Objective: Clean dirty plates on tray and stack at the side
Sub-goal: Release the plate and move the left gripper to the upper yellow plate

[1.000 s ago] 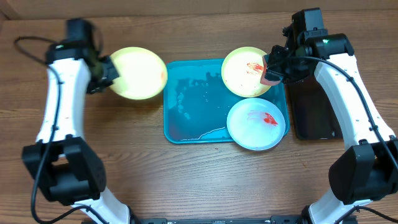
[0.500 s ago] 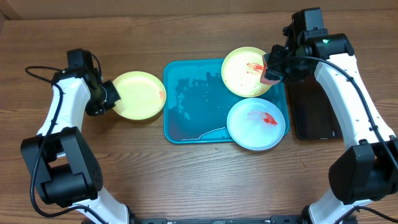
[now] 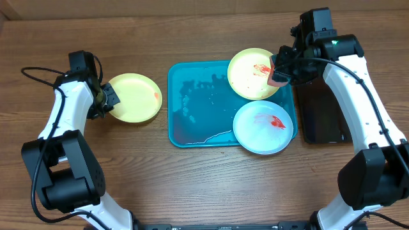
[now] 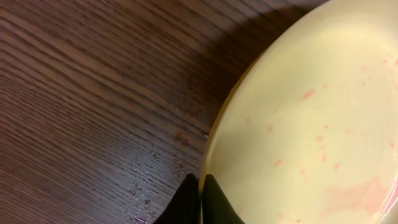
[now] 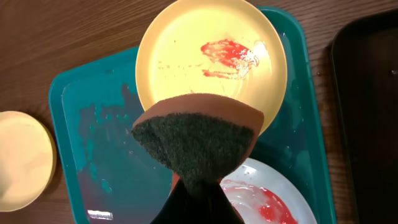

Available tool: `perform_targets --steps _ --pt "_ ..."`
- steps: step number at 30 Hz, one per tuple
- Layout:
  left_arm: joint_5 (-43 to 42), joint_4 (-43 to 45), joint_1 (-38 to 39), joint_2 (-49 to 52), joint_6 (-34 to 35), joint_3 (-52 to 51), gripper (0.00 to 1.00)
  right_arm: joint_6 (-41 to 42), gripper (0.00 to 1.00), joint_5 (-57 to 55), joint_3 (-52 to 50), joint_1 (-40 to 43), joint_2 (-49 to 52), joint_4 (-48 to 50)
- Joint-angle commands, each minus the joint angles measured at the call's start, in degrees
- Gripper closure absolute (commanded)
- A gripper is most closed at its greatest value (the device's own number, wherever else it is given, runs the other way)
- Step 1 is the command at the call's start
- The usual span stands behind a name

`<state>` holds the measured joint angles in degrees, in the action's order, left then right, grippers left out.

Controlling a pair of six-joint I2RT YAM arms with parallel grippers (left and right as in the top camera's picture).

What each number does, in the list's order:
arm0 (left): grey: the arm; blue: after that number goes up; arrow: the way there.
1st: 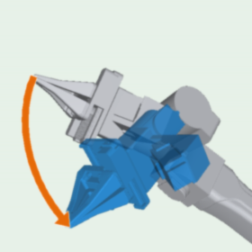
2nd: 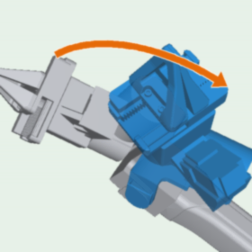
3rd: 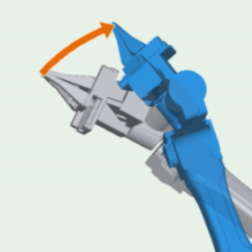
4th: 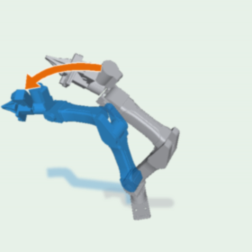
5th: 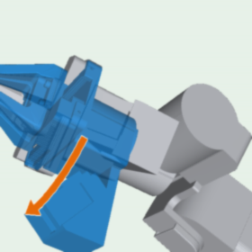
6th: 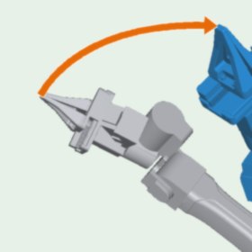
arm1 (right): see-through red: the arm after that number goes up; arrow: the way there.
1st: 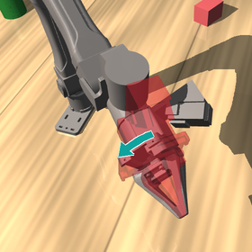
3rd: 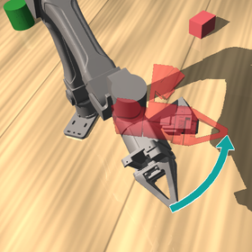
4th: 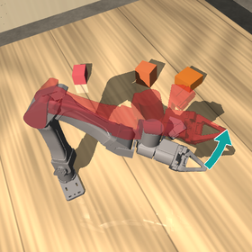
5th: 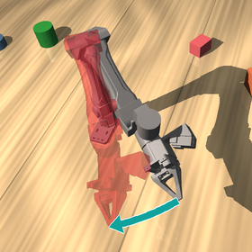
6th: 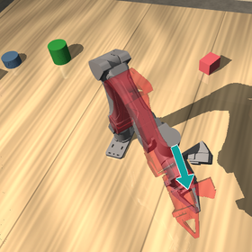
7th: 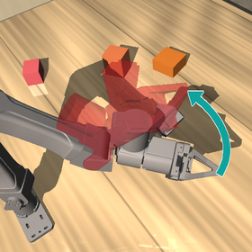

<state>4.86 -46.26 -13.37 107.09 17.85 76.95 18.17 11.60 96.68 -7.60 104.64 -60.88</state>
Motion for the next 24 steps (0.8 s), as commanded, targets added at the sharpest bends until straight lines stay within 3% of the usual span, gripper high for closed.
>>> perform_targets --steps 1,7,14,18,20,24 --pt "1.6 0.0 0.2 -1.4 0.3 -0.1 0.84 -0.2 0.96 0.0 0.1 -0.2 -0.4 0.5" --pt "1.7 0.0 0.2 -1.4 0.3 -0.1 0.76 -0.2 0.96 0.0 0.1 -0.2 -0.4 0.1" --pt "0.5 -2.6 0.9 -1.5 -2.5 3.1 0.76 -0.2 0.96 0.6 0.1 -0.2 -0.4 0.1" --pt "-2.6 -9.2 4.4 -1.5 -5.8 12.7 0.68 -0.3 0.96 1.6 0.1 -0.2 -0.4 0.5" --pt "-6.1 -11.1 7.6 -1.5 -7.0 17.4 0.60 -0.2 0.96 1.6 0.1 -0.2 -0.4 0.5" --pt "-9.4 -8.4 16.2 -1.5 -5.9 21.6 0.47 -0.2 0.96 1.5 0.1 -0.2 -0.4 0.5"
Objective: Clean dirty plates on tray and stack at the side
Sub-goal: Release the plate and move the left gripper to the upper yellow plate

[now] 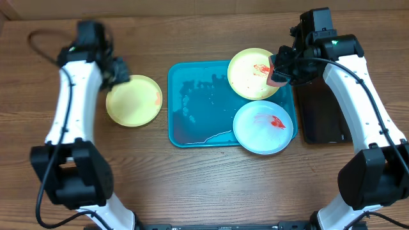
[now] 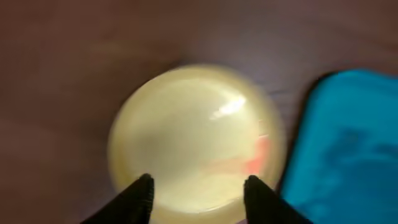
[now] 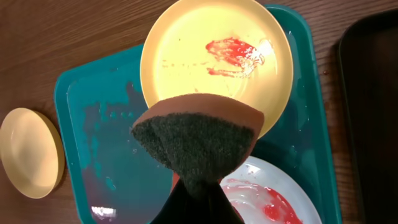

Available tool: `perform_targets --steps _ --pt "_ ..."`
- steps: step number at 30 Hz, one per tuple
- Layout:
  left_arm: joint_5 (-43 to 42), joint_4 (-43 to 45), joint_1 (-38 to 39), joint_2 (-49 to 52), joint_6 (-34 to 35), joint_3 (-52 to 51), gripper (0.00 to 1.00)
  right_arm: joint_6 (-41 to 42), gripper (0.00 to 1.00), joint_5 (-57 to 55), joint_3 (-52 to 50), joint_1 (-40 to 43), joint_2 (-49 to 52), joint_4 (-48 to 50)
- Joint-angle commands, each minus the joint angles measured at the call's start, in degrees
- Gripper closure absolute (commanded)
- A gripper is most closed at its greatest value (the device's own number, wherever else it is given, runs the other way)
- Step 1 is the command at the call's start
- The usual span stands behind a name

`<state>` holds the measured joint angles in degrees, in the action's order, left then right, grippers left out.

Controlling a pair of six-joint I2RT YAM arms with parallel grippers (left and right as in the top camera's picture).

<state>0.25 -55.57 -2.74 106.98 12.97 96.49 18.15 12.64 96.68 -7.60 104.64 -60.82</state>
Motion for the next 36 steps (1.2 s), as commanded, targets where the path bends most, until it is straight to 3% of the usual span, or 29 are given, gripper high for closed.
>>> perform_targets --steps 1,8,17,27,36 --pt "-4.7 2.1 7.6 -1.3 -0.4 2.0 0.46 -0.2 0.96 0.4 0.1 -0.2 -0.4 0.5" --pt "-6.4 11.9 19.5 6.5 6.3 2.0 0.39 -0.4 0.95 0.2 0.1 -0.1 -0.4 0.3" --pt "-12.8 28.4 25.3 17.3 9.8 2.5 0.34 -0.7 0.95 0.2 0.1 -0.1 -0.4 -0.6" --pt "-5.6 21.4 29.1 28.1 11.0 17.9 0.34 -0.7 0.95 0.2 0.1 -0.1 -0.4 -1.4" --pt "-3.7 20.9 29.5 31.0 11.5 19.0 0.42 -0.7 0.95 0.2 0.1 -0.1 -0.4 -1.2"
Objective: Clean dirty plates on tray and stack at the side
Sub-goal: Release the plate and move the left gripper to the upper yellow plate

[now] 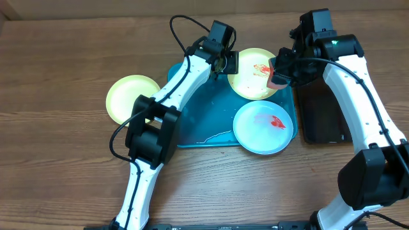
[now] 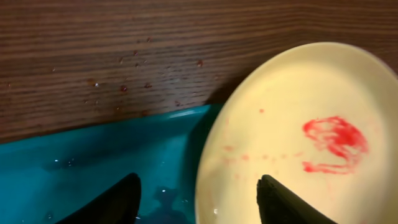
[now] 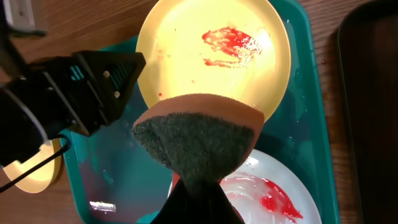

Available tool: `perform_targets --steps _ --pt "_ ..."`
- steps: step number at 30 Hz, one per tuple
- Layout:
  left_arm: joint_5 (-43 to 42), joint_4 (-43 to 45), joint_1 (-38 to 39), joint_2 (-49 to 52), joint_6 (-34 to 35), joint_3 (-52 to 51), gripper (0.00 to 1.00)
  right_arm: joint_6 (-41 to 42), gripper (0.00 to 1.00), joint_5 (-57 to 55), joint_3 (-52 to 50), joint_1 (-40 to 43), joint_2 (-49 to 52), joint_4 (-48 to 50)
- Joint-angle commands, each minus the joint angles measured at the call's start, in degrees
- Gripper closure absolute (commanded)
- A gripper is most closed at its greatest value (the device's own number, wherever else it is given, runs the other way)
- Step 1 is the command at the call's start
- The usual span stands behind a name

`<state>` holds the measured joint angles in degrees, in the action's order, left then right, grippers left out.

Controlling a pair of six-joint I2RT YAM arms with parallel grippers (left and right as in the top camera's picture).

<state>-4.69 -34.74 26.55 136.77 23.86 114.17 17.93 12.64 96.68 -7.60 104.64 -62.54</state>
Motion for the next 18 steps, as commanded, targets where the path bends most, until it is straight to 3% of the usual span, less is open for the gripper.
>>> perform_targets --steps 1,12,15,18 --pt "1.1 0.0 0.5 1.2 0.6 1.3 0.42 -0.5 0.95 0.2 0.1 -0.1 -0.4 0.5" --pt "0.7 -2.9 2.0 4.3 1.8 1.2 0.60 -0.9 0.95 0.3 0.1 -0.1 -0.4 0.5" --pt "0.4 -3.4 2.0 5.1 2.4 1.2 0.73 -1.5 0.95 0.2 0.1 -0.1 -0.4 0.5" --pt "0.9 -3.4 2.0 5.1 2.4 1.2 0.92 -1.5 0.95 0.3 0.1 -0.1 -0.4 0.5"
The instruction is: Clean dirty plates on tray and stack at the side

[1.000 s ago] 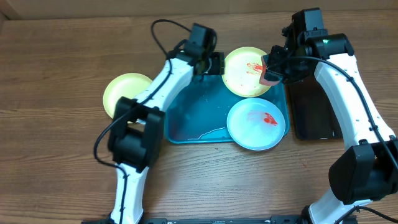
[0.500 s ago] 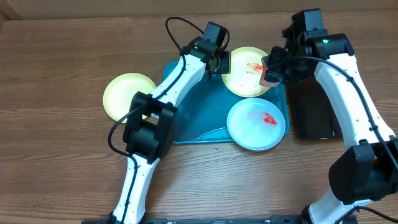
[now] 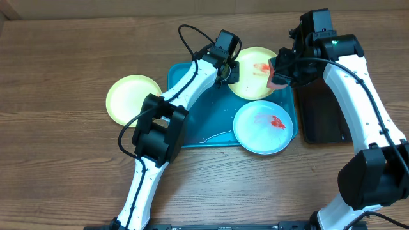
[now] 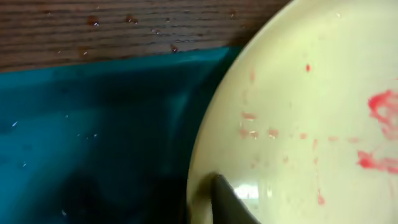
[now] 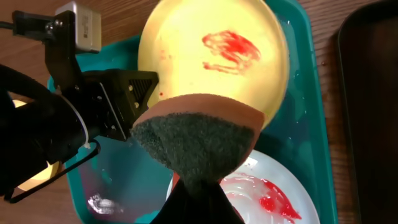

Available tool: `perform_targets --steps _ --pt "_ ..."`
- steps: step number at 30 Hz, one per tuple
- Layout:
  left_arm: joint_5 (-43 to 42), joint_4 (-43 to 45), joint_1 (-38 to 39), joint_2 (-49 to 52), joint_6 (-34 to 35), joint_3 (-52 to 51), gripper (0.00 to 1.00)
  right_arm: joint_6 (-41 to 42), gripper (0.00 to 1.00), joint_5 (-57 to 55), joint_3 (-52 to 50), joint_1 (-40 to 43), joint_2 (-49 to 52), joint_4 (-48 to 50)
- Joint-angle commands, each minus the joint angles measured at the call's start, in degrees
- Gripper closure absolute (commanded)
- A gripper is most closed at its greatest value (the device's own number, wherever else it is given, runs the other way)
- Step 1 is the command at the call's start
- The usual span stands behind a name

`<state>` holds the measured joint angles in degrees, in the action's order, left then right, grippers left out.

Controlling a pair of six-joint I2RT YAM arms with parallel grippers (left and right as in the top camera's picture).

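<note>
A yellow plate (image 3: 254, 75) smeared with red (image 5: 229, 46) lies at the back right of the teal tray (image 3: 192, 105). My left gripper (image 3: 229, 70) is shut on that plate's left rim (image 4: 205, 149), with one finger (image 4: 227, 199) lying on its inside. A white plate (image 3: 264, 126) with a red smear (image 5: 273, 202) sits at the tray's front right. My right gripper (image 5: 199, 190) hangs above both plates, shut on a brown sponge (image 5: 199, 140) with its dark scouring side toward the camera.
A second yellow plate (image 3: 132, 98) rests on the wooden table left of the tray. A black tray (image 3: 323, 112) lies right of the teal one, under my right arm. Water streaks the teal tray's floor (image 5: 99, 202).
My left gripper stood open at the dirty yellow plate's left rim and is now shut on that rim. The right gripper and sponge have not moved.
My left gripper was shut on the rim of a yellow plate on the table, left of the tray. Then it was open above that plate. Later it was open at the dirty yellow plate on the tray, and now grips it. The right gripper held the sponge throughout.
</note>
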<state>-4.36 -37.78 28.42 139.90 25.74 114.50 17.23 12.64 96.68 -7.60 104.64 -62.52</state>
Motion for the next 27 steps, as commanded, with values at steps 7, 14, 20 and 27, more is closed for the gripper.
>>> perform_targets --steps 7,14,20,27 --pt "2.9 -4.1 -1.6 0.9 0.4 3.4 0.96 -0.8 0.95 0.8 0.1 -0.3 -0.4 1.1" --pt "8.3 -14.3 -3.5 -3.3 0.4 8.0 0.96 -0.7 0.95 1.4 0.1 -1.6 0.6 2.5" --pt "8.2 -26.6 -3.7 -4.3 1.8 8.2 0.96 0.6 0.96 2.4 -0.1 -4.2 3.6 4.3" --pt "7.9 -32.0 -3.9 -4.3 1.8 7.5 0.96 0.8 0.96 2.4 -0.3 -9.3 9.2 7.8"
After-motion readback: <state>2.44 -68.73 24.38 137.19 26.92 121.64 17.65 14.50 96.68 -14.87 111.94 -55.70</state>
